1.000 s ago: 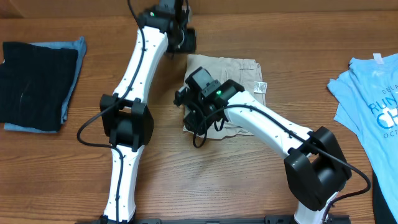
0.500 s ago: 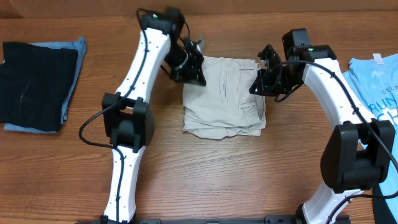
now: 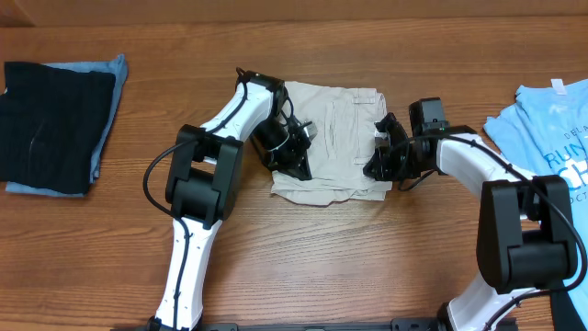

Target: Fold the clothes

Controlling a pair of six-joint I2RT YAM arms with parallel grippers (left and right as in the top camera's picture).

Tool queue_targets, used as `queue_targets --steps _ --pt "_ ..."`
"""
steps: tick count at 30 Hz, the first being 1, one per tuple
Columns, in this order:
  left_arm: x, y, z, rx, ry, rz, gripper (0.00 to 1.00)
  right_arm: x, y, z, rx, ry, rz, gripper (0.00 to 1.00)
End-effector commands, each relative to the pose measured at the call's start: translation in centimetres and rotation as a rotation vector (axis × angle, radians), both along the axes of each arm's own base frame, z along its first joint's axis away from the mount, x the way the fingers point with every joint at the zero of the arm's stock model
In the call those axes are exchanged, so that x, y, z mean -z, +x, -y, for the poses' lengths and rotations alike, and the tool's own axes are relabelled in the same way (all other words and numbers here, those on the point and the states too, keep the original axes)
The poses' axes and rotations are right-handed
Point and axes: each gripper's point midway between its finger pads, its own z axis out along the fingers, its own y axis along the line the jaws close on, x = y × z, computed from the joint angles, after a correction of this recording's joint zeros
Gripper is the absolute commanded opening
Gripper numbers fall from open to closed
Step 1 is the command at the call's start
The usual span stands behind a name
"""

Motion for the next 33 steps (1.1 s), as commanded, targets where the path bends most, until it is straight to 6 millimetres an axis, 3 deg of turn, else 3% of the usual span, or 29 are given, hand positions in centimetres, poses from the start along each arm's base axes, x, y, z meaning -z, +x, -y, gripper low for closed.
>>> queue_targets --steps 1,3,5,9,11,12,13,15,18,23,27,28,30,32,33 --pt "3.9 -1.1 -2.5 0.022 0.144 0.007 0.04 2.3 -1.0 1.5 0.021 -0.087 -0.021 0.04" --pt "4.6 -1.3 -2.9 0.017 0.171 0.006 0.04 2.5 -1.0 1.8 0.024 -0.107 -0.021 0.04" --pt "3.9 -0.9 -2.3 -0.005 0.150 0.001 0.04 1.4 -0.3 1.2 0.018 -0.070 -0.008 0.04" --pt "-2.0 1.9 -0.1 -0.035 0.037 0.066 0.04 -5.4 4.4 -0.8 -0.005 0.042 0.111 0.04" --pt "-5.9 4.5 0.8 -0.042 -0.004 0.181 0.04 -8.8 6.5 -1.3 -0.013 0.071 0.175 0.04" --pt "-8.1 6.8 0.9 -0.072 0.023 0.278 0.04 -10.5 7.7 -1.4 -0.014 0.075 0.220 0.04" --pt "-8.6 7.7 0.6 -0.098 0.061 0.309 0.04 -11.1 8.2 -1.4 -0.014 0.076 0.242 0.04" --pt "-8.8 9.6 -0.5 -0.142 0.153 0.384 0.04 -11.0 8.7 -1.2 -0.008 0.059 0.259 0.04" --pt "-7.0 9.9 -2.3 -0.135 0.270 0.400 0.04 -8.9 8.5 0.2 0.021 -0.032 0.229 0.04" --pt "-2.3 9.0 -5.0 -0.154 0.394 0.332 0.04 -3.1 7.2 0.7 0.018 -0.076 0.100 0.04" --pt "0.2 8.0 -6.6 -0.167 0.417 0.277 0.04 1.3 6.1 1.3 0.017 -0.118 0.003 0.04" --pt "0.2 8.2 -6.7 -0.172 0.416 0.281 0.04 1.2 6.3 1.3 0.017 -0.115 0.012 0.04" --pt "-1.6 9.5 -6.1 -0.191 0.377 0.330 0.04 -1.4 7.8 0.4 0.010 -0.061 0.081 0.04" --pt "-5.2 11.5 -5.2 -0.217 0.319 0.418 0.04 -5.6 9.9 -0.5 0.001 -0.004 0.185 0.04" --pt "-8.2 13.3 -4.6 -0.238 0.282 0.505 0.04 -9.0 11.3 -1.0 -0.005 0.026 0.268 0.04"
